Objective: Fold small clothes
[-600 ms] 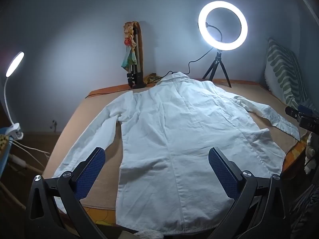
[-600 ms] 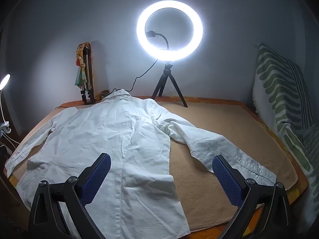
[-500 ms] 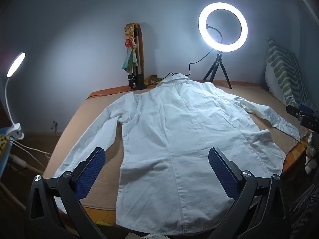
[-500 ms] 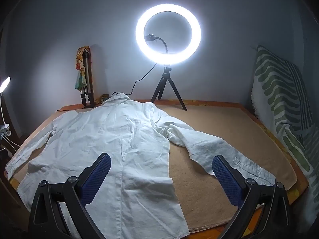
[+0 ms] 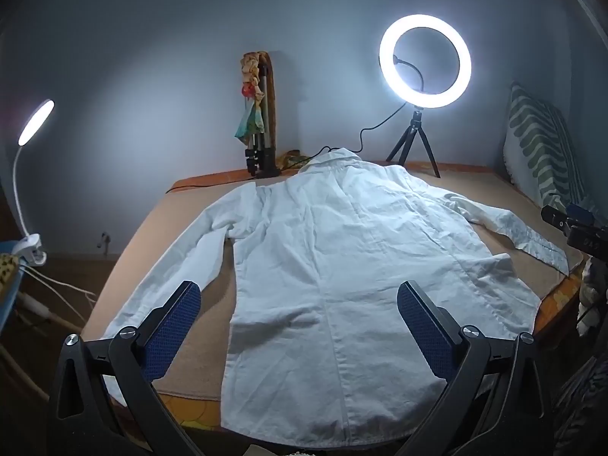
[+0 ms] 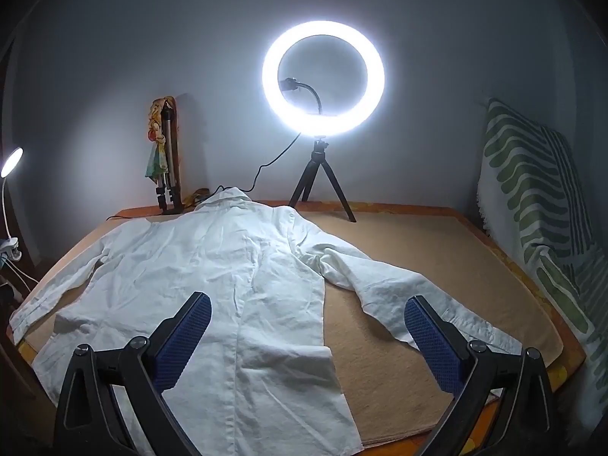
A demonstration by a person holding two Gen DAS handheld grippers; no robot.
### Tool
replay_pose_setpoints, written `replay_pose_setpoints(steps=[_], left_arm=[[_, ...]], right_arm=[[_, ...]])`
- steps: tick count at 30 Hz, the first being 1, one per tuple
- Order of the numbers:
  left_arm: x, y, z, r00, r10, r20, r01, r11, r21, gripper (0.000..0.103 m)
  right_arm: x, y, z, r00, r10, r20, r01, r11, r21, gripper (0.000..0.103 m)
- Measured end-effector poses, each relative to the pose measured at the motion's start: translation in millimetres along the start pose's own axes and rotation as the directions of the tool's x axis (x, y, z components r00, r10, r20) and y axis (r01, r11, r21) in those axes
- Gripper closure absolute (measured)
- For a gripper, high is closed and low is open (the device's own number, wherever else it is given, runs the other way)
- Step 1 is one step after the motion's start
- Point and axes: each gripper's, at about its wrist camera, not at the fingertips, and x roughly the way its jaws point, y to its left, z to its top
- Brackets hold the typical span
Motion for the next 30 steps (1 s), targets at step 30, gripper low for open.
replay_pose_setpoints(steps=[30], left_arm=[[-1.1, -0.1, -1.8, 1.0, 0.001, 0.007, -0.001, 1.0, 0.001, 0.0]], right_arm=[[0.4, 4.9, 2.0, 1.0, 0.003, -0.005, -0.003, 1.0, 0.003, 0.0]])
